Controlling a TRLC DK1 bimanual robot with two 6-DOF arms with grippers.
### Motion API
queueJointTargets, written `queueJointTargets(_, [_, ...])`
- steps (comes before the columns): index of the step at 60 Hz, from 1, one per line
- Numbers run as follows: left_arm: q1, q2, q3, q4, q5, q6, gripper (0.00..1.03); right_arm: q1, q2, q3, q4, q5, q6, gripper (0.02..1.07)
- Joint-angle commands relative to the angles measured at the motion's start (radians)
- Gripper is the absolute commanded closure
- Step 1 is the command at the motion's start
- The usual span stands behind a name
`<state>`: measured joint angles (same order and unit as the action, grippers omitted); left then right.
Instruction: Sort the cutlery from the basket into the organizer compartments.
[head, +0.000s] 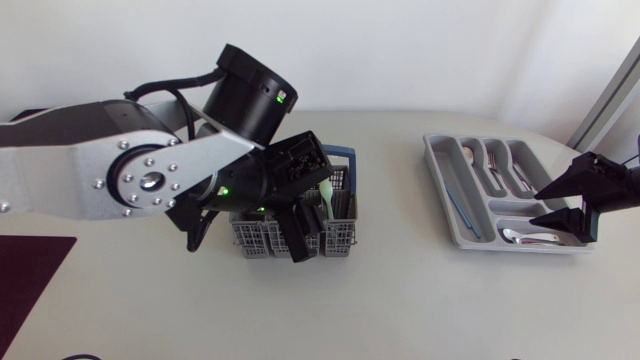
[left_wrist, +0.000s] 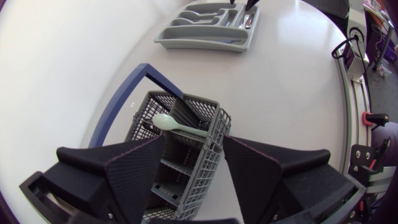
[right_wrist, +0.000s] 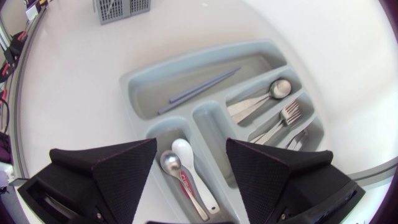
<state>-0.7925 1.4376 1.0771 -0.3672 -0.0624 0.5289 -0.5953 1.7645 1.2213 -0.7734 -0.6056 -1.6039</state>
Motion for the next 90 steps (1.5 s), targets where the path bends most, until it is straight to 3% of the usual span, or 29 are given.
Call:
queueJointTargets(1, [0.009, -0.031, -0.046, 0.017, -0.008, 0.019, 0.38, 0.04, -0.108, -0.075, 0.008, -0.037, 0.062, 0.15])
queueJointTargets(17, [0.032, -0.057, -0.115, 0.093, -0.008, 0.01, 0.38, 0.233, -0.425, -0.284, 0.028, -0.089, 0.226, 0.15])
queueJointTargets(32, [0.05, 0.017, -0.172, 0.295, -0.008, -0.093, 0.38, 0.396, -0.659, -0.457, 0.134, -0.077, 0.407, 0.15])
queueJointTargets(64, [0.062, 0.179, -0.218, 0.565, -0.04, -0.193, 0.39, 0.434, -0.698, -0.549, 0.178, -0.089, 0.458, 0.15])
queueJointTargets(90, [0.076, 0.268, -0.201, 0.697, -0.043, -0.257, 0.39, 0.436, -0.703, -0.566, 0.186, -0.1, 0.456, 0.15])
